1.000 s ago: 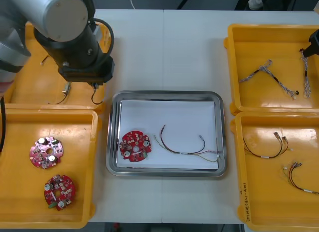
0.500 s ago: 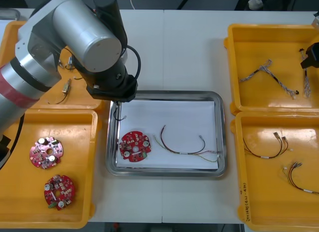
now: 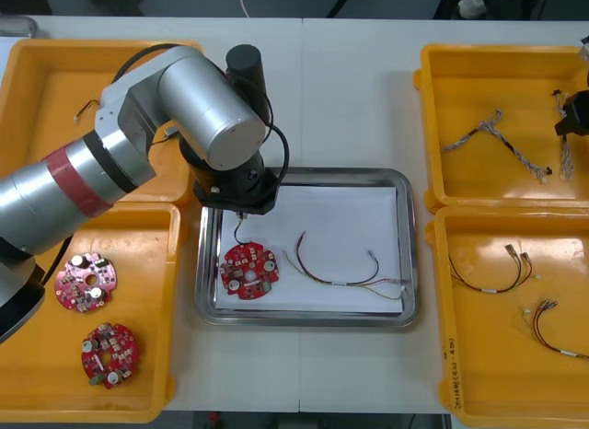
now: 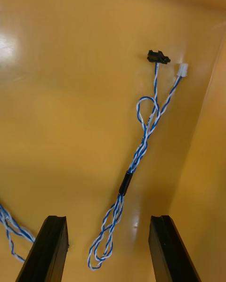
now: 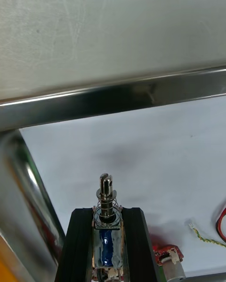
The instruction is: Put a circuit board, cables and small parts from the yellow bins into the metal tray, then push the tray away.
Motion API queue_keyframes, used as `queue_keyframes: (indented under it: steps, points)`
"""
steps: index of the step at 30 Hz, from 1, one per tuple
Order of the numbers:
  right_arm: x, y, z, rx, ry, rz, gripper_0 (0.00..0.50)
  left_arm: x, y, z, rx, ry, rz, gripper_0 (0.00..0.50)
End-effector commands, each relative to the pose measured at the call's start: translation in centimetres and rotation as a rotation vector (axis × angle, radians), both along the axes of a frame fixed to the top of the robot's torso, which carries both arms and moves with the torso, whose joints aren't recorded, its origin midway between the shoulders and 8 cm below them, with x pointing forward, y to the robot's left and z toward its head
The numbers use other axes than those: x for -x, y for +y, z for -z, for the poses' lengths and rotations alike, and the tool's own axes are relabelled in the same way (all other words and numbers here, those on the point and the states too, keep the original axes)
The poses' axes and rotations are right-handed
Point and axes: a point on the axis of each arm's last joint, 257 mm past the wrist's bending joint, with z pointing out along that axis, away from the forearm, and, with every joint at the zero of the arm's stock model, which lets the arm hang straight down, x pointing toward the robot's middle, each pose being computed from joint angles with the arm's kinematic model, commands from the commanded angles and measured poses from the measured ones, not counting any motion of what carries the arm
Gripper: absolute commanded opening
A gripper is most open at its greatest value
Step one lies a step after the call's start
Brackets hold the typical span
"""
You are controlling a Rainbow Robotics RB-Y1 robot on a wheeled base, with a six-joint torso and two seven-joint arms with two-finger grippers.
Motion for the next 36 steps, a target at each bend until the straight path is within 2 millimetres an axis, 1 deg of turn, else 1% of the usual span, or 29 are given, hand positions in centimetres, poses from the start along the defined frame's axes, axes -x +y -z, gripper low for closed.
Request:
queue_keyframes:
  steps: [1,11,14,15,16,17,18,19,20,21,23,29,33,36]
  points:
    - [-1.5,-0.8,-3.4,0.041,-0.069,-0.023,0.500,-0.7,-2.4,-1.4,0.015,-0.043,-0.003,0.001]
    - [-1.9,-0.3,-2.3,0.048,-0.072,-0.012,0.500,-0.9,-1.9,-1.1,0.002,-0.043,-0.008,0.002]
    - [-1.8,-0.3,-1.6,0.039,-0.066,-0.001,0.500,-1.1,-1.8,-1.1,0.001,-0.047,-0.011,0.006]
    - [-1.8,-0.3,-1.2,0.032,-0.071,0.005,0.500,-1.0,-1.8,-1.1,0.000,-0.046,-0.013,0.056]
    - [-1.9,-0.2,-0.9,0.026,-0.074,0.006,0.500,-1.0,-1.8,-1.1,0.000,-0.046,-0.013,0.203]
    - [-2.0,0.0,-0.7,0.025,-0.076,0.007,0.500,-1.1,-1.7,-1.2,-0.001,-0.048,-0.014,0.257]
    - [-2.0,-0.1,-0.5,0.023,-0.077,0.011,0.500,-1.1,-1.7,-1.2,0.000,-0.048,-0.015,0.346]
    - [-2.1,0.2,-0.3,0.023,-0.077,0.008,0.500,-1.2,-1.7,-1.3,0.001,-0.051,-0.014,0.437]
    - [-2.1,0.3,-0.3,0.022,-0.076,0.007,0.500,-1.2,-1.7,-1.3,0.002,-0.051,-0.016,0.492]
    - [-2.1,0.2,-0.3,0.022,-0.076,0.011,0.500,-1.2,-1.6,-1.2,-0.001,-0.051,-0.015,0.500]
    - [-2.1,0.5,-0.1,0.018,-0.073,0.011,0.500,-1.3,-1.5,-1.4,0.001,-0.054,-0.018,0.500]
    - [-2.3,1.6,0.6,-0.015,-0.068,0.032,0.500,-2.0,-1.5,-2.9,0.040,-0.064,-0.045,0.500]
    - [-2.2,1.5,0.8,-0.014,-0.068,0.035,0.500,-2.3,-1.2,-4.7,0.055,-0.082,-0.062,0.500]
    - [-2.2,1.4,1.0,-0.012,-0.067,0.038,0.500,-2.5,-0.4,-6.5,0.066,-0.091,-0.088,0.500]
